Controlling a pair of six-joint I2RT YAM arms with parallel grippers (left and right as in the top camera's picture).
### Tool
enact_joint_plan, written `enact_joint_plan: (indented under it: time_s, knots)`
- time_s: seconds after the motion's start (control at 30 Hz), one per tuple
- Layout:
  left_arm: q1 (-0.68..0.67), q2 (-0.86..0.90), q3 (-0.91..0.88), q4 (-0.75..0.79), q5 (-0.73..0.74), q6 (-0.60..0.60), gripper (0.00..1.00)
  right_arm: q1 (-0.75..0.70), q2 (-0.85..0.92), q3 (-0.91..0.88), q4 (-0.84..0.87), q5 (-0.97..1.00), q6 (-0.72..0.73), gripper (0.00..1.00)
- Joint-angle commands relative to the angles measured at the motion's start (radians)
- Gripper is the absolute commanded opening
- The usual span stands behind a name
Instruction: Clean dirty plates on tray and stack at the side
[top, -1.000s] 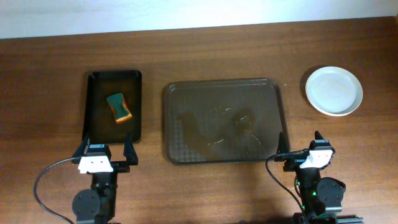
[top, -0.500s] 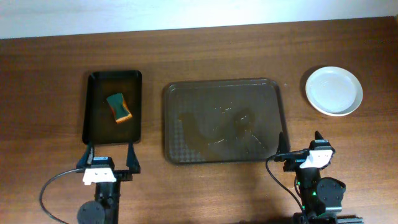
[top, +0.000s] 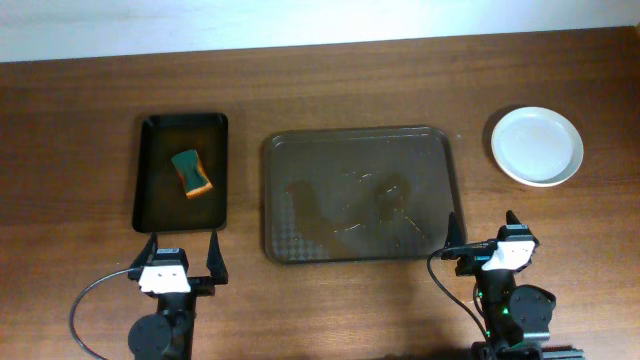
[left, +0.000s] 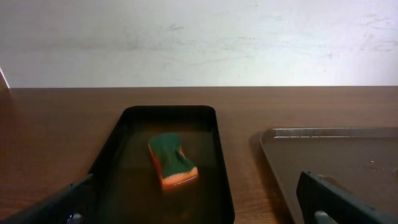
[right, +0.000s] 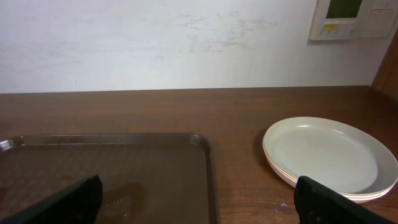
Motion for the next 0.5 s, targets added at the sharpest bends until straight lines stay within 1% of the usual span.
enact_joint_plan:
  time_s: [0.0, 0.47]
  knots:
    - [0.001, -0.007, -0.005, -0.005, 0.003, 0.019, 1.0, 0.008, -0.006, -0.005, -0.005, 0.009, 0.0, 0.98]
    - [0.002, -0.007, -0.005, -0.004, -0.009, 0.019, 1.0, 0.008, -0.006, -0.005, -0.005, 0.009, 0.0, 0.98]
